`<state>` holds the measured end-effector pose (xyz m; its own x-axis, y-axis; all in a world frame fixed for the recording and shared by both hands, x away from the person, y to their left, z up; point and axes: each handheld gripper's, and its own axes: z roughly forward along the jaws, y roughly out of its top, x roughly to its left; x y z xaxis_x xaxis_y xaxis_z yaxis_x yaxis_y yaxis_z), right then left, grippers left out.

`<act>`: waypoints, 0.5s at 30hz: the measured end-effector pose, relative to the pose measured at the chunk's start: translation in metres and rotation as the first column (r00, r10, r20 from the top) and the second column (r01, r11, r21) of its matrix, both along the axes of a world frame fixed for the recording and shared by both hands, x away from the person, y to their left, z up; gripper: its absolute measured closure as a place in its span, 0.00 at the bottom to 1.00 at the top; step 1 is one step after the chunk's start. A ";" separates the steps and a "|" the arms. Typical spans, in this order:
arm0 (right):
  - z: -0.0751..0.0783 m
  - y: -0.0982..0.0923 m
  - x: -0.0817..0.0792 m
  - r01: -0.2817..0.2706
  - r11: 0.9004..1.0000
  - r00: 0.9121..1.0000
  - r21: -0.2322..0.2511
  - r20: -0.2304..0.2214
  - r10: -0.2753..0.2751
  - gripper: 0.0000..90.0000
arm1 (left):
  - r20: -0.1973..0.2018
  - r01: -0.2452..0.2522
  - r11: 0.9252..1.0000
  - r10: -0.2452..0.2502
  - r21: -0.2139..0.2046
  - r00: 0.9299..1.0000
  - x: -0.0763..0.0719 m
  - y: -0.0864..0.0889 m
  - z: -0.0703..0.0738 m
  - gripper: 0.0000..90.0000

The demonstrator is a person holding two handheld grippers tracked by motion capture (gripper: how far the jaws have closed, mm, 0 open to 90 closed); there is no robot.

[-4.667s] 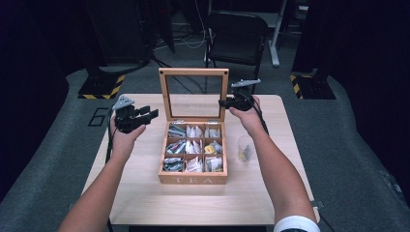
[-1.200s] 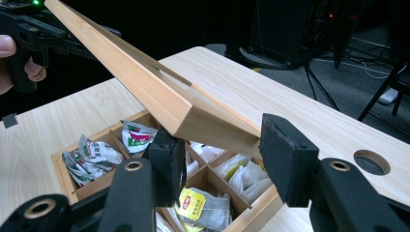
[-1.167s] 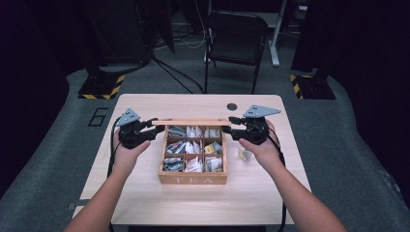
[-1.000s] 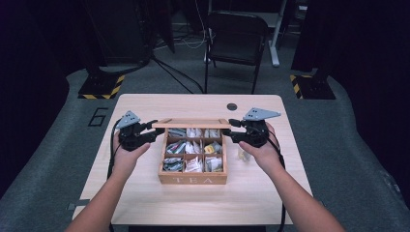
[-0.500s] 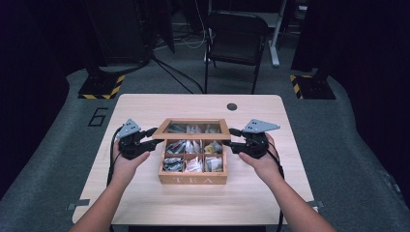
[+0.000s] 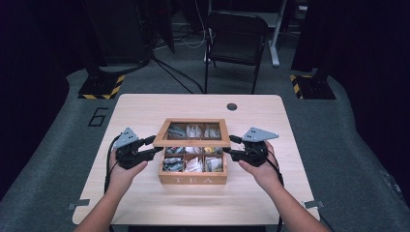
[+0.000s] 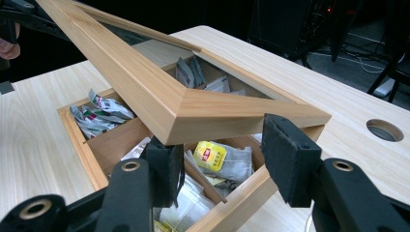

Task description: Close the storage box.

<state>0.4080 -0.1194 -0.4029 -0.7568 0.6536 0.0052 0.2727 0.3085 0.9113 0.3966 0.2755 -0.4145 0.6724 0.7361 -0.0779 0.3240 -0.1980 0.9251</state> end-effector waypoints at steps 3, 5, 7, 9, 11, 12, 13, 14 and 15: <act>-0.004 0.000 -0.002 0.000 1.000 1.000 0.003 -0.002 0.000 0.55 | 0.001 0.001 1.000 -0.001 0.000 1.000 -0.002 0.000 -0.003 0.59; -0.006 -0.001 -0.003 0.000 1.000 1.000 0.007 -0.005 0.000 0.55 | 0.003 -0.001 1.000 0.001 0.001 1.000 -0.003 0.000 -0.006 0.59; -0.008 0.000 -0.004 -0.001 1.000 1.000 0.003 -0.005 0.001 0.55 | 0.002 0.002 1.000 -0.002 0.005 1.000 -0.005 0.000 -0.008 0.59; -0.011 0.000 -0.006 -0.001 1.000 1.000 0.000 -0.003 0.001 0.55 | 0.001 0.002 1.000 -0.002 0.002 1.000 -0.006 0.000 -0.011 0.59; -0.014 0.000 -0.008 -0.001 1.000 1.000 -0.002 -0.008 0.001 0.55 | -0.001 0.001 1.000 -0.001 -0.001 1.000 -0.007 0.000 -0.013 0.59; -0.016 0.000 -0.008 -0.003 1.000 1.000 -0.007 -0.003 0.003 0.55 | -0.005 0.002 1.000 -0.002 -0.003 1.000 -0.008 0.000 -0.017 0.59; -0.018 0.000 -0.009 -0.004 1.000 1.000 -0.005 -0.005 0.004 0.55 | -0.005 0.001 1.000 -0.001 -0.003 1.000 -0.009 0.000 -0.019 0.59; -0.020 0.000 -0.010 -0.002 1.000 1.000 -0.002 -0.009 0.002 0.55 | -0.014 0.009 1.000 -0.009 0.004 1.000 -0.010 0.000 -0.020 0.59; -0.022 -0.001 -0.011 -0.003 1.000 1.000 0.000 -0.013 0.003 0.55 | -0.012 0.005 1.000 -0.005 0.001 1.000 -0.010 0.000 -0.022 0.59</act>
